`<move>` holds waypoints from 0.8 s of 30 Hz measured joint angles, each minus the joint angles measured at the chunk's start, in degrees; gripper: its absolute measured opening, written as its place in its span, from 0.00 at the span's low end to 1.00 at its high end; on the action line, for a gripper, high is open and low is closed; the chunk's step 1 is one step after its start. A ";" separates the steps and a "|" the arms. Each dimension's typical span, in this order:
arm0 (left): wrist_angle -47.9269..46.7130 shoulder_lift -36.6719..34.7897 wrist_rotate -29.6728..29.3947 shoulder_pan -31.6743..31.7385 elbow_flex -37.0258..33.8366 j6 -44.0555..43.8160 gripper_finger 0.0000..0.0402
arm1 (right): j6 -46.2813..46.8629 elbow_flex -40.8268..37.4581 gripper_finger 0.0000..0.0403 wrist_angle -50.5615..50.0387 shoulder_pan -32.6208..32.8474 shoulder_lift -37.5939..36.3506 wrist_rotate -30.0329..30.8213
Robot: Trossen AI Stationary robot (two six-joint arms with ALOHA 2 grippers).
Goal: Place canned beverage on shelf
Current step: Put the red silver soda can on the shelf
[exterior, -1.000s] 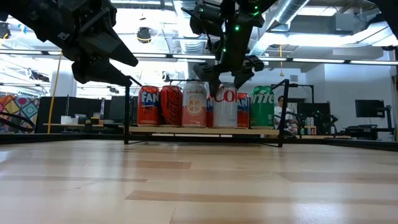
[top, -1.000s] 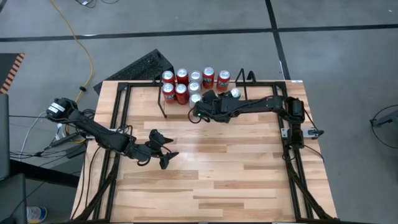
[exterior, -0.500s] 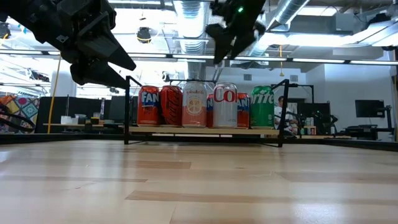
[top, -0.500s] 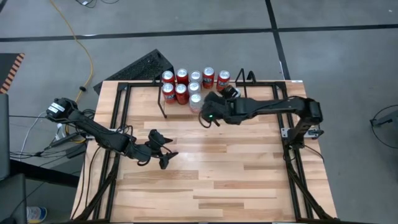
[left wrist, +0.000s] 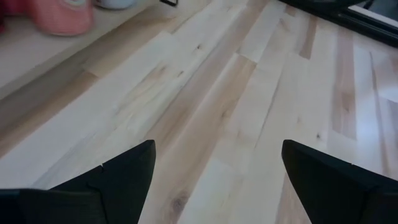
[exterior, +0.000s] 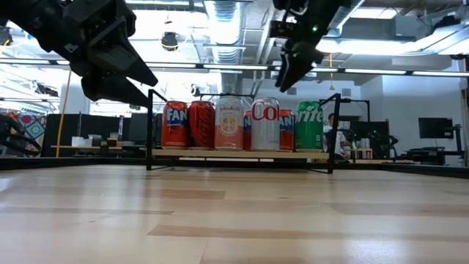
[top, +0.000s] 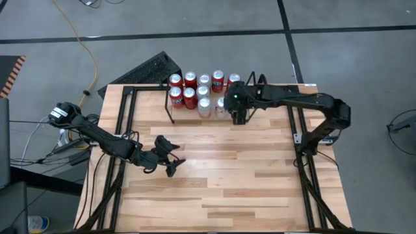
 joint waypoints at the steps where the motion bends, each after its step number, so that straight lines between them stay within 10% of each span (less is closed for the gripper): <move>1: 0.02 0.00 -0.70 0.00 0.00 0.02 0.83 | -1.11 0.00 0.78 0.80 -0.71 0.15 -1.36; 24: -1.18 -0.02 -3.26 0.13 -0.02 -0.29 0.83 | -8.68 0.04 0.77 7.11 -6.85 6.57 -10.20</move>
